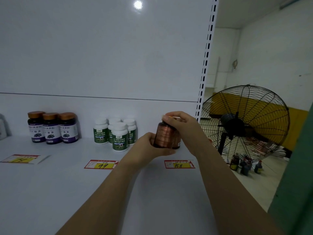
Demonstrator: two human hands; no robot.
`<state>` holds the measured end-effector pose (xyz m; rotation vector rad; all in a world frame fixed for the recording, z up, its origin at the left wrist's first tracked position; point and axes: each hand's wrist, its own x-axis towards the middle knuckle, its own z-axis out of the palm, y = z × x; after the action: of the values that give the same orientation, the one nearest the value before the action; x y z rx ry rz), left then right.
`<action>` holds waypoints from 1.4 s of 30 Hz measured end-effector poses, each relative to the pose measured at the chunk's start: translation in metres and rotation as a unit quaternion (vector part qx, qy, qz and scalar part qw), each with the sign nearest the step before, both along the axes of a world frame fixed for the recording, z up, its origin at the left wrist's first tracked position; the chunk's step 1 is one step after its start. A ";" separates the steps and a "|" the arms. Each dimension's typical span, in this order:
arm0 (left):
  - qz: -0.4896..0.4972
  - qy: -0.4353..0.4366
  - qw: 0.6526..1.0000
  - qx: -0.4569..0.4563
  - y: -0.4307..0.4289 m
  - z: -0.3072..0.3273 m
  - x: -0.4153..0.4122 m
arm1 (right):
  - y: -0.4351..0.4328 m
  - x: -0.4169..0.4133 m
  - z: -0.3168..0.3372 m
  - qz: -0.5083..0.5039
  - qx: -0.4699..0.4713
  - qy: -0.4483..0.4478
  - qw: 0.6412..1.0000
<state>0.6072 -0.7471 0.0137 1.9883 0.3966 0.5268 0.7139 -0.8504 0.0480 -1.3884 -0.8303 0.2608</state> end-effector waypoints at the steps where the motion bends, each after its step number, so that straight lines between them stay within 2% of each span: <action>1: -0.018 0.000 1.000 -0.015 0.000 0.000 0.000 | -0.001 0.002 0.000 0.003 0.010 0.011 1.000; 4: -0.083 -0.008 0.996 -0.039 0.001 0.002 -0.006 | -0.002 0.006 0.001 0.034 0.032 0.045 0.998; 6: -0.092 -0.022 0.995 -0.042 0.001 0.003 -0.007 | -0.001 0.006 0.002 0.062 0.032 0.054 0.996; 8: -0.072 -0.035 0.996 -0.041 0.001 0.003 -0.006 | 0.001 0.002 0.003 0.072 0.021 0.037 0.996; 12: -0.021 -0.023 0.999 -0.022 0.002 0.002 -0.004 | 0.002 0.001 0.000 0.018 0.024 0.000 1.000; 17: -0.113 -0.045 0.988 -0.091 0.002 0.004 -0.008 | -0.003 0.004 0.003 0.084 0.082 0.081 0.990; 19: -0.100 -0.051 0.990 -0.082 0.001 0.005 -0.009 | -0.001 0.002 0.003 0.085 0.064 0.058 0.993; 23: 0.012 -0.041 0.999 -0.013 -0.001 0.004 -0.007 | 0.003 -0.006 0.001 0.016 0.007 -0.038 0.999; 27: -0.038 -0.029 0.997 -0.055 0.001 0.004 -0.006 | 0.000 0.000 0.001 0.016 0.047 0.007 0.999; 30: -0.086 -0.034 0.995 -0.049 0.001 0.004 -0.009 | 0.000 0.003 0.001 0.042 0.063 0.043 0.996; 36: -0.001 -0.061 0.998 -0.033 0.000 0.004 -0.004 | 0.003 -0.005 0.000 0.008 0.012 -0.021 1.000; 42: -0.042 -0.048 0.996 -0.057 0.002 0.004 -0.004 | -0.001 0.005 0.000 0.006 0.025 0.021 0.999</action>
<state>0.6030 -0.7450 0.0175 1.8528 0.2775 0.5326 0.7194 -0.8513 0.0476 -1.3271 -0.8055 0.2743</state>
